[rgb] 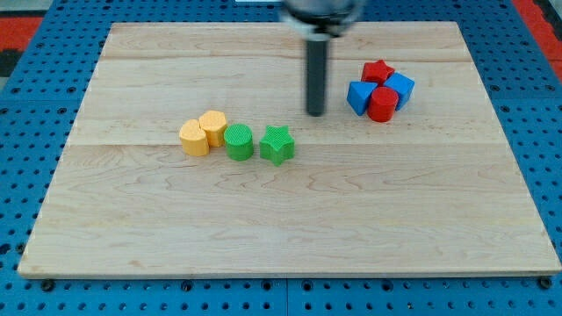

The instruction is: Push the green star into the green circle

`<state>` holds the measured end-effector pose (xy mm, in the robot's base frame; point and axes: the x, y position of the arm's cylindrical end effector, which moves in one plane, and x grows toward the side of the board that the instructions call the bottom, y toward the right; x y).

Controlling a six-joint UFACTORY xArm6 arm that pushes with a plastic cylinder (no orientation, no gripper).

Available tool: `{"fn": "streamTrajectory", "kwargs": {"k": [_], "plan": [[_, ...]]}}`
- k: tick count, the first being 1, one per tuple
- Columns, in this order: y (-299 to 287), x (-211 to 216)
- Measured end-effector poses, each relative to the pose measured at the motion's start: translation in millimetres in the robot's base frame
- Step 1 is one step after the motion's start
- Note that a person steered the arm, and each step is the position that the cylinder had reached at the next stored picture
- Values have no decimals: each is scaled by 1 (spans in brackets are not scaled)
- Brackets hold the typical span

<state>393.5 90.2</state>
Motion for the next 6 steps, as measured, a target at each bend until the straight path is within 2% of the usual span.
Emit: {"fn": "streamTrajectory", "kwargs": {"k": [1, 3, 4, 5, 6], "plan": [[-3, 69], [-124, 63], [-130, 61], [-87, 56], [-87, 55]]}}
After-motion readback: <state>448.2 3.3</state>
